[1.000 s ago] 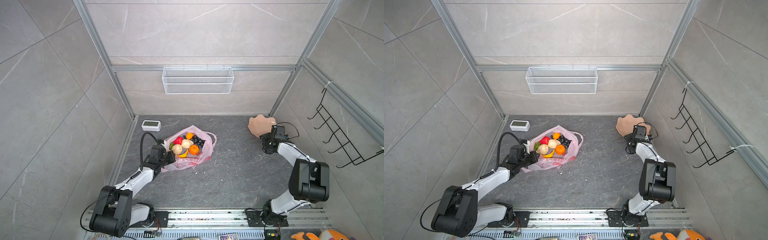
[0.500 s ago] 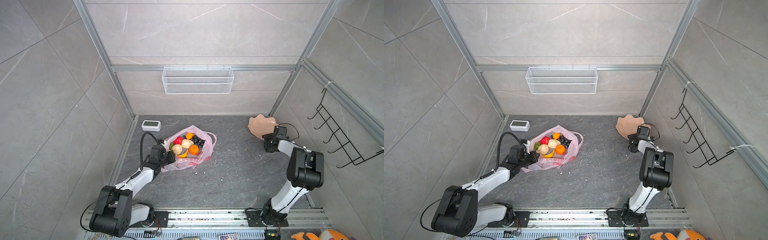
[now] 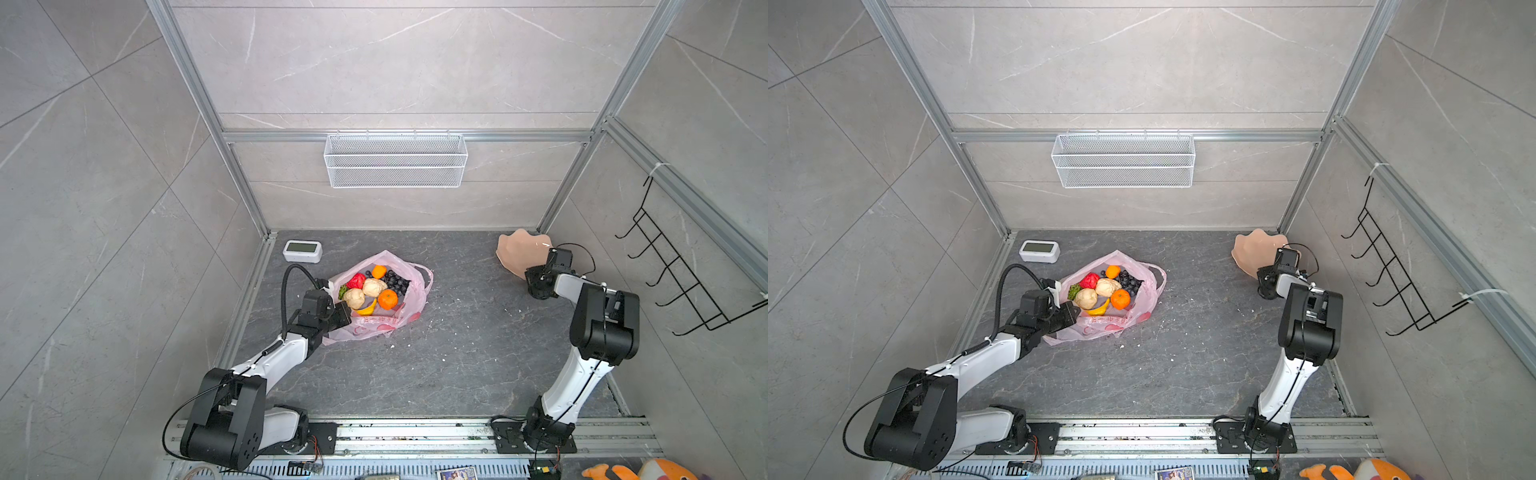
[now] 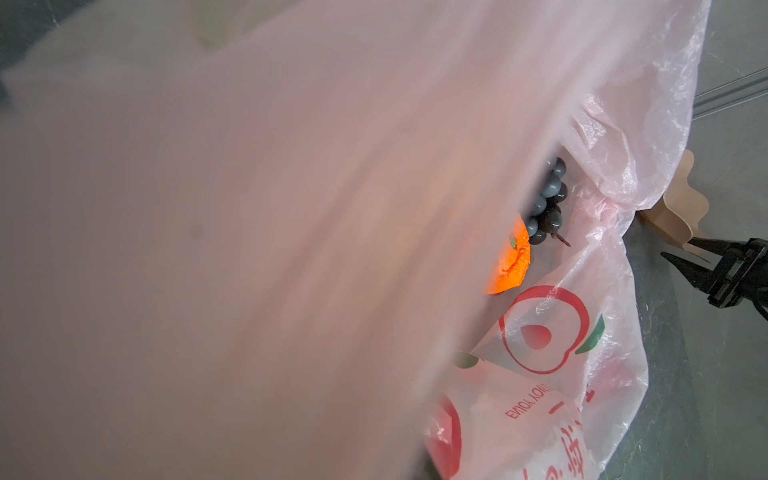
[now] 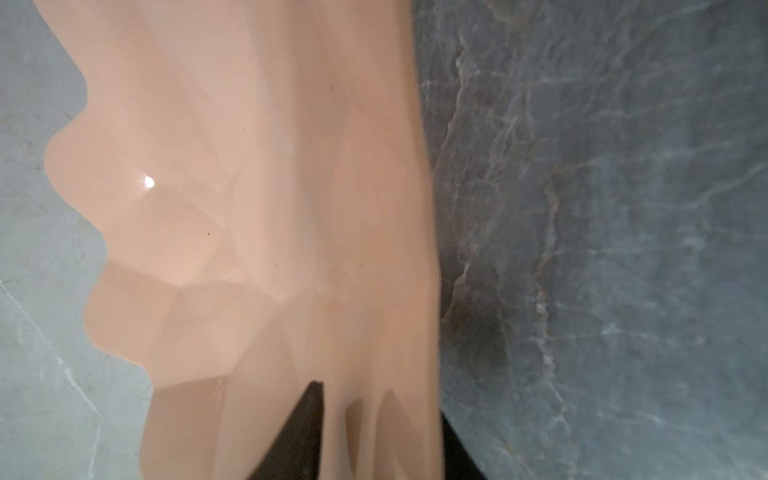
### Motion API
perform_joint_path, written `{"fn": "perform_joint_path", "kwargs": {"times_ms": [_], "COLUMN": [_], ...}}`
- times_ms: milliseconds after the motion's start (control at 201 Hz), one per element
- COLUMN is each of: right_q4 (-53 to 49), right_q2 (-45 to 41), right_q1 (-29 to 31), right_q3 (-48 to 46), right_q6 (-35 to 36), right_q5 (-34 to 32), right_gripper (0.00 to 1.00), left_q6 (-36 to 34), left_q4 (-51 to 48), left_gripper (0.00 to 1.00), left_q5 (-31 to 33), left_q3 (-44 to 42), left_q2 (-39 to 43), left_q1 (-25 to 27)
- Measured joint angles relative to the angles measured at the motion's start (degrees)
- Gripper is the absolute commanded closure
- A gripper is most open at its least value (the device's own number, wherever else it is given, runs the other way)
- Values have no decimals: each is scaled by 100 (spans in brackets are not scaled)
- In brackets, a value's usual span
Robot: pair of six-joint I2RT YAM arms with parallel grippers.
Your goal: Take the fake fruits out of the plastic bag
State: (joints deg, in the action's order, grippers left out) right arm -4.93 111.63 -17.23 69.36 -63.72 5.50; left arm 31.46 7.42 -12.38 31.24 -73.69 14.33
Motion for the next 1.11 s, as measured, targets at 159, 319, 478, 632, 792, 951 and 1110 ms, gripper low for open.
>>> {"fn": "perform_joint_path", "kwargs": {"times_ms": [159, 319, 478, 632, 792, 951, 1110], "right_q4": [94, 428, 614, 529, -7, -813, -1698], "right_q2": [0, -122, -501, -1080, -1971, -2979, -3956], "right_q1": [-11, -20, -17, 35, 164, 356, 629], "right_q3": [-2, -232, -839, -1502, -2216, -2822, -3377], "right_q6": [-39, -55, -81, 4, 415, 973, 1416], "right_q5": [160, 494, 859, 1215, 1528, 1825, 1980], "right_gripper": [91, 94, 95, 95, 95, 94, 94], "left_q6": [-2, -2, -2, -2, -2, -2, -7], "left_q4": [15, 42, 42, 42, 42, 42, 42], "left_gripper": [100, 100, 100, 100, 100, 100, 100], "left_q5": [-11, -24, -26, -26, -24, -24, -20], "left_q3": [0, 0, 0, 0, 0, 0, -2], "left_q2": [-46, -46, -46, -46, -46, -44, -42], "left_q1": [0, 0, 0, 0, 0, 0, 0]}}
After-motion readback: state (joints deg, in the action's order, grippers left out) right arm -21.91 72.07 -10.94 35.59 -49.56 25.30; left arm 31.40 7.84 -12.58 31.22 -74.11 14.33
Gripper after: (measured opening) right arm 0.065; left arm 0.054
